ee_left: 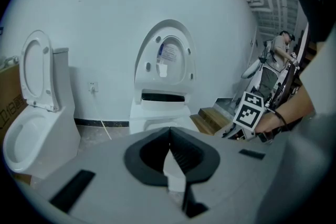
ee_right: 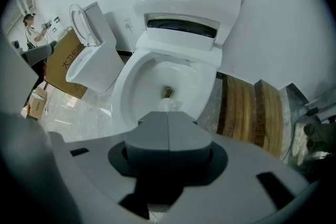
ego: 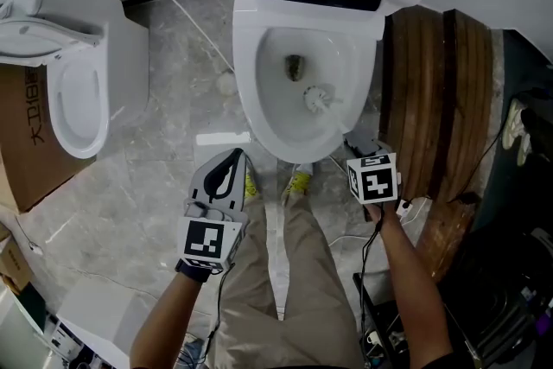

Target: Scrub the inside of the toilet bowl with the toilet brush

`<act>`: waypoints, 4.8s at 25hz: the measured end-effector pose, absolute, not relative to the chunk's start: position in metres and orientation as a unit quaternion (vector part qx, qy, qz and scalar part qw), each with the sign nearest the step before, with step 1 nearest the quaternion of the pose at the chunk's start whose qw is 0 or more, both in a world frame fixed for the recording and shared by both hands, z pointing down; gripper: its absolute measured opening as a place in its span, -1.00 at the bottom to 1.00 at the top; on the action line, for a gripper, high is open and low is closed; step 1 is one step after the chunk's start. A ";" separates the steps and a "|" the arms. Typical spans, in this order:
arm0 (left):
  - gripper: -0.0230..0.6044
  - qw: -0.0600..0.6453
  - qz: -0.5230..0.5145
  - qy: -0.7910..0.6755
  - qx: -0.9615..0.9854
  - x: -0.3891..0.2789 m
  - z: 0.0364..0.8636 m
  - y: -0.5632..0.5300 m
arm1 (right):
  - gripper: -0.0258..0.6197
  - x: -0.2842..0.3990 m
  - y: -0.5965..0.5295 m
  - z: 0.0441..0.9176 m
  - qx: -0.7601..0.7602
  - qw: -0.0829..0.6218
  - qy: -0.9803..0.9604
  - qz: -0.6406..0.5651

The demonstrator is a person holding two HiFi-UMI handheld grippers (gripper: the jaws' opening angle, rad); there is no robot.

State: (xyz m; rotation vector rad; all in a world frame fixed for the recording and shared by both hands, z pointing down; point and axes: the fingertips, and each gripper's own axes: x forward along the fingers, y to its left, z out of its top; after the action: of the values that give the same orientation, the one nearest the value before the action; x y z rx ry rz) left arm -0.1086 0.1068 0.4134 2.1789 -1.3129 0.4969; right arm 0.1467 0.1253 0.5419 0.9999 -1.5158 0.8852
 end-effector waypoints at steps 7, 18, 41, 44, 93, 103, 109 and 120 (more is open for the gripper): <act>-0.89 0.275 0.182 -0.489 0.808 -0.107 0.416 0.110 | -0.45 0.125 0.151 0.543 0.410 0.510 -0.633 0.415; -0.89 0.284 0.184 -0.479 0.810 -0.097 0.420 0.121 | -0.44 0.101 0.168 0.549 0.433 0.416 -0.604 0.525; -0.89 0.285 0.181 -0.454 0.825 -0.077 0.422 0.124 | -0.44 0.061 0.103 0.560 0.435 0.375 -0.640 0.511; -0.89 0.283 0.167 -0.462 0.824 -0.075 0.417 0.120 | -0.44 0.056 0.082 0.560 0.440 0.371 -0.648 0.499; -0.89 0.288 0.211 -0.441 0.823 -0.065 0.442 0.125 | -0.46 0.126 0.039 0.593 0.346 0.607 -0.685 0.208; -0.89 0.300 0.208 -0.438 0.822 -0.068 0.443 0.131 | -0.46 0.081 0.080 0.609 0.377 0.544 -0.665 0.347; -0.89 0.301 0.196 -0.439 0.824 -0.065 0.440 0.123 | -0.46 0.061 0.055 0.612 0.386 0.524 -0.684 0.330; -0.89 0.285 0.218 -0.422 0.833 -0.074 0.444 0.131 | -0.46 0.065 -0.005 0.604 0.321 0.601 -0.720 0.135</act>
State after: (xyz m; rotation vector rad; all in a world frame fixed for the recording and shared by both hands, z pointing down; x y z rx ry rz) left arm -0.0740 0.1306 0.4437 2.2260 -1.1284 0.5819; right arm 0.0655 -0.0051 0.6043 0.7442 -1.6678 0.3118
